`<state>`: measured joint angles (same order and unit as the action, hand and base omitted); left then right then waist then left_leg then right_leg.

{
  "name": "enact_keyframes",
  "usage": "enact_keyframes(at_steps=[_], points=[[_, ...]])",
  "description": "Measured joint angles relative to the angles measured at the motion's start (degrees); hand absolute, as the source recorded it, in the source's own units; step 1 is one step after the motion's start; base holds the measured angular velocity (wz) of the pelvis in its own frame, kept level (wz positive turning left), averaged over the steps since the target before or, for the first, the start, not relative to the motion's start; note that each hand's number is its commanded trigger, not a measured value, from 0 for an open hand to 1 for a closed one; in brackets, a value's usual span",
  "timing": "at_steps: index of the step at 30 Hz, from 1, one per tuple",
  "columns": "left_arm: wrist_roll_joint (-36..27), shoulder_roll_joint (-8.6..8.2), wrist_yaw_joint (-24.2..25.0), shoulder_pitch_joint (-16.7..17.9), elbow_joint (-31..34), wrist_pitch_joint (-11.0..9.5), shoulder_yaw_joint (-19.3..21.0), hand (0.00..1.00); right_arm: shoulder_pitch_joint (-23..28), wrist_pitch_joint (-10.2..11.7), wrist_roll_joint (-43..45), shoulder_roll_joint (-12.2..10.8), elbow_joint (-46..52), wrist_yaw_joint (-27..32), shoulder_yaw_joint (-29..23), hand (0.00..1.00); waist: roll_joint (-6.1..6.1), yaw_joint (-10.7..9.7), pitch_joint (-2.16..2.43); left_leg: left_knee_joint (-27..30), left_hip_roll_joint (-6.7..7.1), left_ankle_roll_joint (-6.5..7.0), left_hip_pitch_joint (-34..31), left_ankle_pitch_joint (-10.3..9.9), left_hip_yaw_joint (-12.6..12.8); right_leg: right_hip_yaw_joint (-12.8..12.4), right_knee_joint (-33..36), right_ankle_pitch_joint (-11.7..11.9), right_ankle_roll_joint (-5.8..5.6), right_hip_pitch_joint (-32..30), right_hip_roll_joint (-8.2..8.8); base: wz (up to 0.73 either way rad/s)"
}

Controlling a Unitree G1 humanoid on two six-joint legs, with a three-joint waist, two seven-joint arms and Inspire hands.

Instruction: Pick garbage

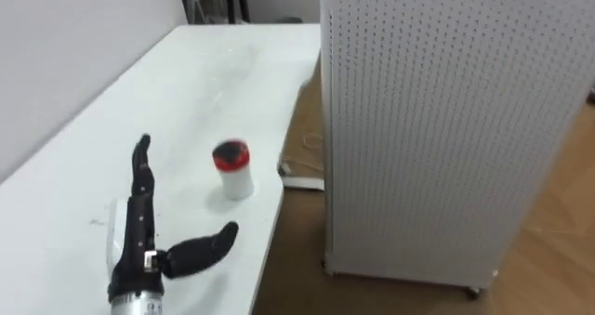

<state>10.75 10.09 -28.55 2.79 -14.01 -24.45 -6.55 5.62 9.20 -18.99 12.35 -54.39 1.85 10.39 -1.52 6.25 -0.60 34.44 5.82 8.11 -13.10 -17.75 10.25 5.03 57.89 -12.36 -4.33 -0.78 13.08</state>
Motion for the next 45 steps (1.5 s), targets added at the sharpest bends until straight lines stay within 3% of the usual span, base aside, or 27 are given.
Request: enact_keyframes(at_steps=[1, 4, 5, 7, 8, 9, 10, 11, 12, 13, 14, 15, 16, 17, 18, 21, 28, 34, 45], points=[[0.1, 0.00, -0.5, -0.1, 0.0, 0.0, 0.0, 0.00, -0.2, 0.2, 0.0, 0.0, 0.4, 0.0, -0.4, 1.00, 0.20, -0.4, -0.10, -0.4, -0.02, 0.06, 0.6, -0.6, -0.3, 0.2, 1.4, 0.1, -0.12, -1.0, 0.18, 0.14], [0.1, -0.03, -1.5, -0.2, 0.0, -0.1, -0.2, 0.00, -0.5, 0.7, -0.8, 0.3, 1.1, 0.0, -0.4, 1.00, 1.39, -1.4, -0.11, -4.3, -0.36, -0.06, 3.8, -0.8, -2.9, 2.7, 3.6, -4.7, 0.53, -7.6, 0.51, 0.28], [0.0, -0.01, -1.8, -0.2, -0.1, -0.2, -0.2, 0.00, -0.3, 0.7, -0.8, 0.3, 1.2, -0.1, -0.4, 1.00, 1.68, -1.3, -0.12, -5.9, -0.96, -0.20, 5.4, -0.8, -3.3, 3.1, 1.2, -6.4, 0.70, -10.2, 0.29, 0.14], [0.0, 0.11, -2.2, -0.2, -0.9, -0.3, -0.1, 0.00, -0.3, 0.7, -0.5, 0.3, 1.1, -0.2, -0.4, 1.00, 1.64, -1.2, -0.15, -8.3, -1.64, -0.75, 7.8, -0.5, -4.4, 3.2, -7.4, -7.3, 0.87, -12.5, -0.36, 0.20], [0.0, 0.12, -2.2, -0.2, -1.8, -0.4, -0.2, 0.00, -0.2, 0.7, -0.4, 0.2, 1.1, -0.2, -0.4, 1.00, 1.59, -1.4, -0.11, -9.0, -2.08, -1.05, 9.1, -0.4, -5.2, 4.1, -16.5, -7.1, 1.07, -12.2, -1.31, 0.36], [0.0, 0.11, -2.2, -0.1, -2.2, -0.4, -0.3, 0.00, -0.1, 0.7, 0.2, 0.0, 1.1, -0.1, -0.4, 1.00, 1.25, -1.4, -0.05, -9.4, -2.41, -1.65, 9.9, -0.5, -5.8, 4.4, -25.4, -5.0, 1.55, -12.0, -2.24, 0.38], [0.1, 0.08, -2.2, -0.1, -2.5, -0.3, -0.3, 0.00, -0.1, 0.7, 0.5, -0.2, 1.0, -0.1, -0.4, 1.00, 1.01, -1.4, -0.07, -9.3, -2.65, -1.95, 10.4, -0.6, -5.8, 4.2, -28.5, -1.2, 1.00, -12.1, -2.86, 0.45], [0.2, -0.23, -1.9, 0.8, -3.0, 0.1, -0.5, 0.00, 0.4, 0.7, 1.4, -0.5, 0.5, -0.1, -0.4, 1.00, 1.18, -1.7, 0.29, -9.8, -3.83, -3.13, 11.4, -0.6, -5.8, 4.6, -30.1, 0.8, 1.17, -11.0, -4.43, 0.13], [0.2, -0.07, -1.8, 1.9, -2.5, 0.1, 0.0, 0.00, 0.3, 0.6, 2.1, -0.7, 0.5, -0.4, -0.3, 1.00, 1.10, -0.8, 0.51, -11.1, -4.64, -4.16, 12.4, 0.0, -5.8, 4.4, -32.7, 1.2, 1.76, -9.2, -5.85, 0.00], [0.2, -0.01, -1.8, 2.3, -2.4, 0.2, 0.4, 0.00, -0.1, 0.6, 2.4, -0.8, 0.5, -0.7, -0.3, 1.00, 1.32, -0.7, 0.39, -10.9, -5.14, -4.68, 12.5, 0.1, -5.8, 4.2, -34.2, 1.8, 2.23, -8.2, -6.28, -0.20], [0.3, 0.21, -1.7, 2.7, -2.4, 0.7, 1.0, 0.00, -0.5, 0.6, 2.4, -1.2, 0.5, -1.4, -0.3, 1.00, 0.37, -1.0, -0.27, -8.4, -5.75, -6.53, 10.9, 0.5, -6.0, 3.3, -36.7, 2.2, 2.53, -6.1, -6.85, 0.21], [0.3, 0.15, -1.7, 3.2, -2.0, 1.0, 1.1, 0.00, -0.3, 0.7, 2.2, -1.4, 0.4, -2.1, -0.3, 1.00, -0.24, -1.7, -0.36, -9.9, -5.97, -7.07, 9.1, 0.8, -7.1, 0.1, -38.4, 2.4, 2.37, -4.9, -7.23, 0.40], [0.3, 0.01, -1.7, 3.1, -1.5, 1.2, 0.8, 0.00, -0.3, 0.7, 1.8, -1.4, 0.3, -2.3, -0.3, 1.00, -0.32, -2.0, -0.42, -12.1, -6.06, -7.70, 7.9, 1.5, -7.8, -0.9, -38.8, 2.3, 2.35, -4.7, -7.56, 0.42], [1.2, -0.14, -1.6, 3.2, -0.5, 1.4, 0.4, 0.00, -0.4, 0.7, 1.4, -1.3, -0.3, -2.5, -0.4, 1.00, -0.66, -2.0, -0.38, -13.7, -6.46, -6.59, 6.3, 3.8, -7.5, -1.9, -39.3, 2.1, 1.89, -4.8, -7.96, 0.11], [1.4, -0.05, -1.8, 4.3, 0.4, 1.5, 0.3, 0.00, -0.2, 0.6, 1.6, -1.6, -0.5, -3.2, -0.3, 1.00, -1.07, -1.3, -0.24, -13.9, -6.59, -6.70, 6.9, 4.1, -6.7, -0.7, -40.3, 2.1, 1.55, -4.3, -8.07, 0.00], [1.4, 0.24, -2.1, 5.9, 0.6, 1.6, 0.4, 0.00, 0.0, 0.6, 1.9, -1.6, -0.3, -4.8, -0.3, 1.00, -1.03, -1.0, -0.18, -15.1, -6.40, -6.70, 9.8, 4.1, -5.9, 2.8, -43.6, 2.7, 1.46, -1.4, -8.08, -0.24], [1.1, 0.15, -0.9, 5.7, 0.6, 1.6, -0.6, 0.00, -0.1, 0.7, 4.4, -1.6, 0.9, -7.0, -0.2, 1.00, -0.08, -2.2, -0.03, -19.2, -6.30, -6.70, 13.0, 4.1, -5.9, 2.9, -45.2, 2.9, 1.46, 0.5, -8.79, -0.09], [0.0, 0.18, 1.0, 6.7, 0.4, 1.6, -1.1, 0.00, 0.0, 0.7, 7.8, -1.6, 0.9, -7.1, -0.4, 1.00, -0.24, -3.0, -0.08, -20.1, -6.34, -6.70, 13.8, 4.1, -5.9, 3.0, -45.1, 2.9, 1.51, 0.7, -8.89, 0.00], [-3.3, 0.15, 4.3, 7.8, 0.4, 1.7, -2.7, 0.00, 0.0, 0.7, 8.4, -1.6, 1.4, -8.4, -0.3, 1.00, -0.73, -3.0, 0.21, -20.2, -6.36, -6.75, 13.8, 4.1, -6.3, 3.2, -44.8, 3.1, 1.67, 0.9, -8.98, 0.00]])
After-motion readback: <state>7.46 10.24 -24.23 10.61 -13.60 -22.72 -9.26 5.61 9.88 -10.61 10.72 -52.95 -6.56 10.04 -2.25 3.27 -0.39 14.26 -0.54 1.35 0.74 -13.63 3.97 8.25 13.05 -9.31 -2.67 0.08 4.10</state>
